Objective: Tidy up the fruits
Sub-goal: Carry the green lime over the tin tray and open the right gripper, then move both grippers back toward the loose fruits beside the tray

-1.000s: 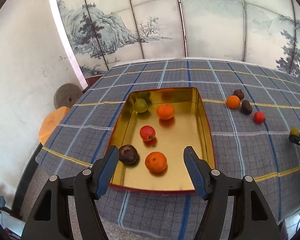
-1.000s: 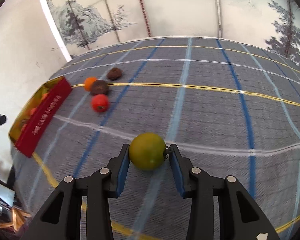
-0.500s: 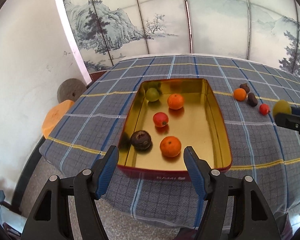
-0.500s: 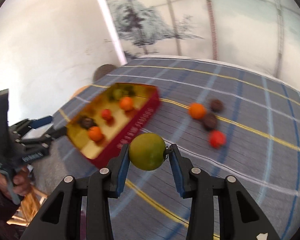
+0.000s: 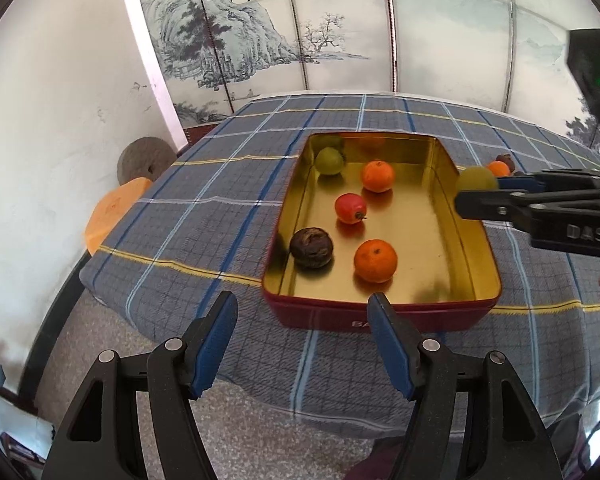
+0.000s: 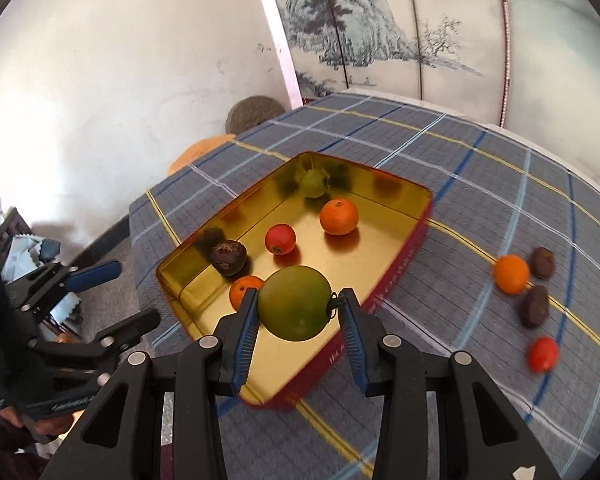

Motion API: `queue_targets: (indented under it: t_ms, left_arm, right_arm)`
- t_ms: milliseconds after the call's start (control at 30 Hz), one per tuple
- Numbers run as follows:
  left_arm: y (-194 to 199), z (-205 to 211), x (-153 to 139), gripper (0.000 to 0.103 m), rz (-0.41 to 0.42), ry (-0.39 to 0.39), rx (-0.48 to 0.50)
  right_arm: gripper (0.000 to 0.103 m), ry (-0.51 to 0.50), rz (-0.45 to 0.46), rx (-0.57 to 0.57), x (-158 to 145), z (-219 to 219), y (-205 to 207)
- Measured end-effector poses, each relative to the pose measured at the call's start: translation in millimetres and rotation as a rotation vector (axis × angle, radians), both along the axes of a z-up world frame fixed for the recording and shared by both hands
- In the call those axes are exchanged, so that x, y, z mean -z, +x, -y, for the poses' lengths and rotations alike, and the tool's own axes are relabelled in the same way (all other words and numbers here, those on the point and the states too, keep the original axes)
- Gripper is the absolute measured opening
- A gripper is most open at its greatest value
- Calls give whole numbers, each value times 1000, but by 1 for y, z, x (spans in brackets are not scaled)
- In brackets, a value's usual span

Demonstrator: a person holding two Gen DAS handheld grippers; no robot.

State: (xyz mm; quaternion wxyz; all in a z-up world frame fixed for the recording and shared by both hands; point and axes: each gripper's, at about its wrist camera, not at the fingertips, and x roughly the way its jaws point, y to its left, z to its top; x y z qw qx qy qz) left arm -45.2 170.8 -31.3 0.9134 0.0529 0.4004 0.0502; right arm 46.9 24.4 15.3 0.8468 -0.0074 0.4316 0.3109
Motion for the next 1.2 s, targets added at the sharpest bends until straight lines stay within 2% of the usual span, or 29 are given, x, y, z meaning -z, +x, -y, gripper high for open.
queue_targets:
  t_ms: [333, 567, 600, 667, 700, 867, 933, 1067, 1200]
  left_arm:
    - [-2, -8, 3, 68, -2, 7, -4]
    - [-2, -9, 5, 68, -10, 8, -2]
    - [-3, -10, 5, 68, -10, 9, -3]
    - [-3, -11, 4, 68, -9, 11, -6]
    - [-3, -12, 4, 68, -8, 11, -7]
    - [-3, -13, 4, 68, -11, 14, -10]
    - [-4, -11, 4, 68, -9, 15, -10]
    - [-5, -7, 3, 68, -8, 22, 2]
    - [-6, 1, 2, 68, -11, 37, 18]
  right_arm:
    - [37, -46, -45, -3, 24, -21, 22]
    - [40, -48, -45, 6, 23, -28, 34]
    - [42, -41, -42, 10, 21, -29, 36]
    - [57, 13, -25, 24, 13, -26, 37]
    - [64, 50, 5, 43, 5, -21, 35]
    - [65, 126, 125, 105, -25, 7, 19]
    - [70, 133, 148, 131, -30, 22, 11]
    - [76, 79, 184, 223, -23, 66, -13]
    - [76, -23, 151, 341, 1, 122, -25]
